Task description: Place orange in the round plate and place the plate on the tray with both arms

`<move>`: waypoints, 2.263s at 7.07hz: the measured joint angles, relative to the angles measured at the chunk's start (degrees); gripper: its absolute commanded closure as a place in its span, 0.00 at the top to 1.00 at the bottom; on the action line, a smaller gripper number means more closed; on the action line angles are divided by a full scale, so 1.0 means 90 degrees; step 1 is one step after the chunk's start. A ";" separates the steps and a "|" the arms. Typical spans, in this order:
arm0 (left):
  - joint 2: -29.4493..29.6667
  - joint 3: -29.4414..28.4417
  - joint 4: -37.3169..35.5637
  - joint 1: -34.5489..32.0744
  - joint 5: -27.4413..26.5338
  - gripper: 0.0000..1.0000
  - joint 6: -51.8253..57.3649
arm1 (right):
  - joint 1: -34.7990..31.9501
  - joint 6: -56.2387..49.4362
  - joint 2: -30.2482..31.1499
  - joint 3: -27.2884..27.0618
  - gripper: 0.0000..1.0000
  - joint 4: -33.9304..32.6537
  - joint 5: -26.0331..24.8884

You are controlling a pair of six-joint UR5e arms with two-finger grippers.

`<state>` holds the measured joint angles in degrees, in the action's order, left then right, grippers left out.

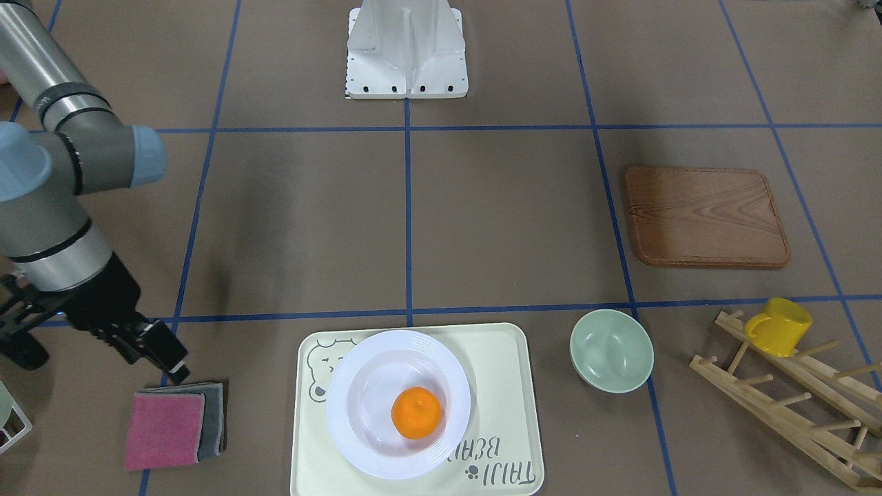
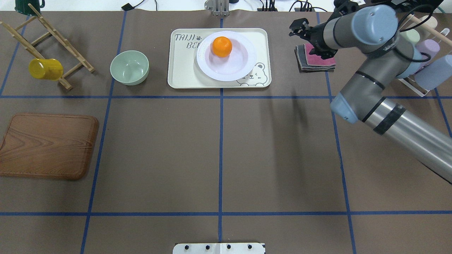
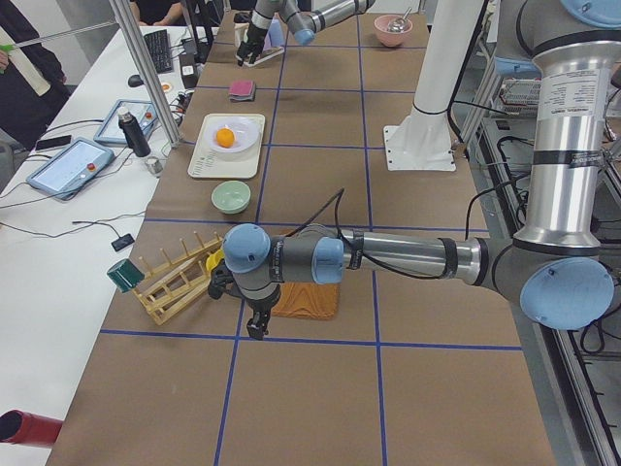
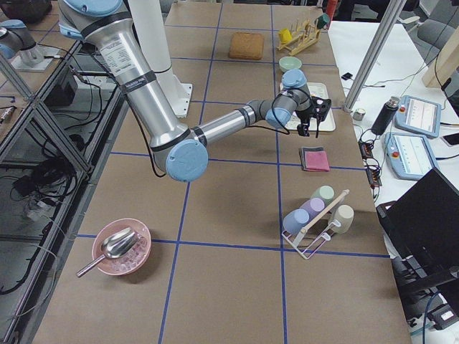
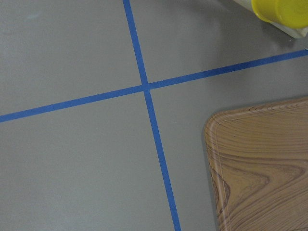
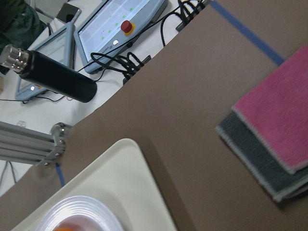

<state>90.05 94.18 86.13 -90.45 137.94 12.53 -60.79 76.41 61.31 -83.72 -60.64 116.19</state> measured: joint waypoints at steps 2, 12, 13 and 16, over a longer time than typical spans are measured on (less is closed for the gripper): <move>-0.0031 0.0228 -0.0010 -0.0231 0.0010 0.99 0.0028 | -0.1228 -0.2753 0.0808 -0.0178 1.00 -0.0769 0.1156; -0.0201 0.0512 0.0033 -0.0292 -0.0034 0.99 0.0033 | -0.3554 -0.9335 0.2799 -0.0237 1.00 -0.3131 0.1546; -0.0201 0.0512 0.0033 -0.0292 -0.0034 0.99 0.0033 | -0.3556 -0.9331 0.2803 -0.0238 1.00 -0.3126 0.1547; -0.0201 0.0520 0.0037 -0.0292 -0.0026 0.99 0.0033 | -0.3558 -0.9330 0.2807 -0.0247 1.00 -0.3107 0.1552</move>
<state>88.24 98.86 86.47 -93.08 137.71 12.83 -92.81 -7.56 86.57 -85.94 -88.60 130.16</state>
